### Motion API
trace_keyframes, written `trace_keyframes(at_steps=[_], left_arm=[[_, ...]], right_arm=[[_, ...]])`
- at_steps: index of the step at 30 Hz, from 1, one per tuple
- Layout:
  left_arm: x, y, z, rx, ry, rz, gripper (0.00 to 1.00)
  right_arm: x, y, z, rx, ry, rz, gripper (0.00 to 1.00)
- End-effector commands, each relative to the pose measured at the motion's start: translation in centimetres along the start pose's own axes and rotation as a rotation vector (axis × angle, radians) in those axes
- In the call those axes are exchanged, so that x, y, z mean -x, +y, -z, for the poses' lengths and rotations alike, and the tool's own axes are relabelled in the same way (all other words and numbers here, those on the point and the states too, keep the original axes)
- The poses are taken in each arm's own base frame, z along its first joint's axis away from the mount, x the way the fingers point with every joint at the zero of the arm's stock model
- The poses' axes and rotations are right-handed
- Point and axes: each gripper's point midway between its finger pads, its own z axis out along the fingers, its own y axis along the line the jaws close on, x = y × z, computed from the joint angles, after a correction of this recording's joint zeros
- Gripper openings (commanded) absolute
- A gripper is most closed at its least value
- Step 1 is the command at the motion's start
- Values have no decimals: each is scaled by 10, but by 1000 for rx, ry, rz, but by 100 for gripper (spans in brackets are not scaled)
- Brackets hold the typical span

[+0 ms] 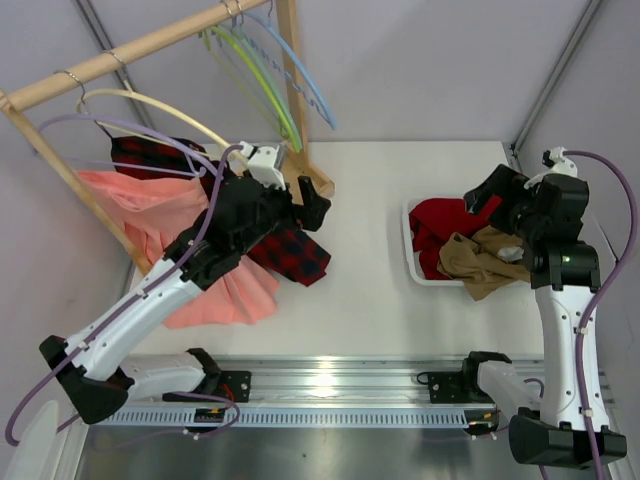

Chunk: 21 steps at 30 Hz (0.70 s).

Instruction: Place the skirt on the hanger

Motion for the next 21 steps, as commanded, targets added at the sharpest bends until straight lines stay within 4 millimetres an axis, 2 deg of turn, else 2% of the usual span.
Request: trace_keyframes(at_steps=[1,4,7,10,11,14,15,19,20,21], left_arm=[[-24,5,-5,-34,86,-58,100],[-21,6,-10,-34,68,-73,100],[-36,25,-23,61,113,-90,99],[-40,22,-33,62,160,-101,98],[-41,14,-34,21,170,-103,98],[-44,-3,-39,-68,174,-114,97],[-45,-7,-42,-79,172,-109,97],[-54,-29,-58,-147,187,-73,96],[-64,-40,-64,-191,219,-65,95],[-66,-46,-67,-210,228,-65,95]], right_arm=[[22,7,7,25,-96,2,99],[25,4,11,6,-118,11,99],[25,8,12,30,-123,28,99],[19,9,9,54,-103,47,99],[15,8,7,55,-94,54,99],[9,-20,1,-90,-86,17,99],[5,-46,3,-234,-84,-11,99],[-1,-93,11,-407,-92,-85,99],[-1,-114,14,-462,-106,-132,99],[0,-121,14,-468,-111,-157,99]])
